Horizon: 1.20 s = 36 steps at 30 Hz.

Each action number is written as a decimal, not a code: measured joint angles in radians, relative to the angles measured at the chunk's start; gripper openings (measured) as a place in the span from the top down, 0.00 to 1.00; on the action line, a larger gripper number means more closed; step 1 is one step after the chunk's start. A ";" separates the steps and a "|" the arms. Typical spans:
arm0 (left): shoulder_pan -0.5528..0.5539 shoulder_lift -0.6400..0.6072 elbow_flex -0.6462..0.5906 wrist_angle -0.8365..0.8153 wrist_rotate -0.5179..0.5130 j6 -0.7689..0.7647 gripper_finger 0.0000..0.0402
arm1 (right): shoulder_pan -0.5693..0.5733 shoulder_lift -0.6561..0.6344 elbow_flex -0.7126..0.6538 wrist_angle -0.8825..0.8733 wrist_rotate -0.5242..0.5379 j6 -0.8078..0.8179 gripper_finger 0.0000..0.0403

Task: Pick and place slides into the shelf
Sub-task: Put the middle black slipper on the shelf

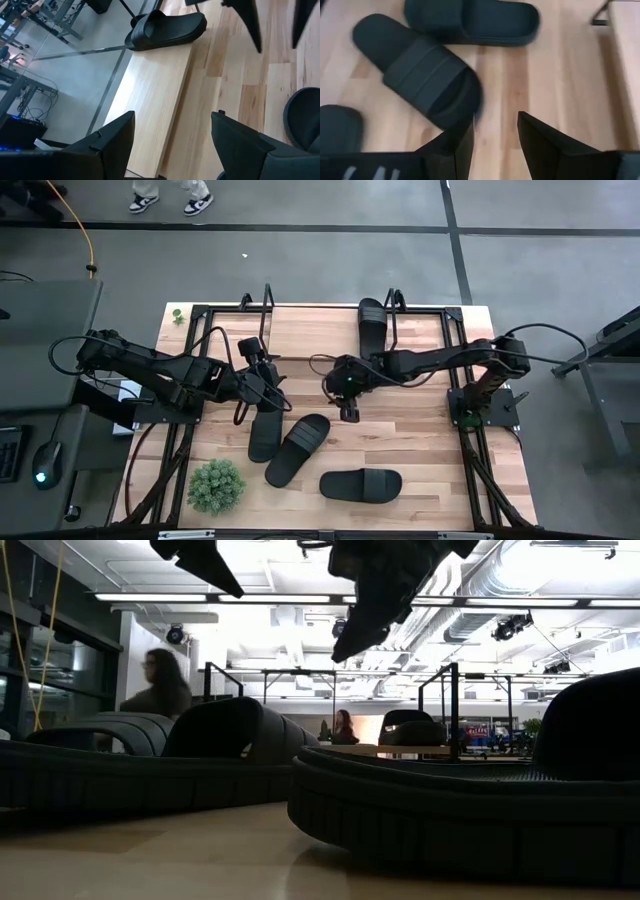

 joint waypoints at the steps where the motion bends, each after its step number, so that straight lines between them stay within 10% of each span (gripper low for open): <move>1: 0.000 0.000 0.000 0.000 0.000 0.000 0.39 | -0.002 0.002 0.000 -0.002 -0.010 0.000 0.65; 18: 0.000 0.000 0.000 -0.023 0.000 -0.006 0.39 | -0.105 0.016 -0.297 0.505 -0.394 0.206 0.65; 36: 0.000 0.000 0.000 -0.021 0.000 -0.007 0.39 | -0.010 0.069 -0.380 0.712 -0.293 0.364 0.65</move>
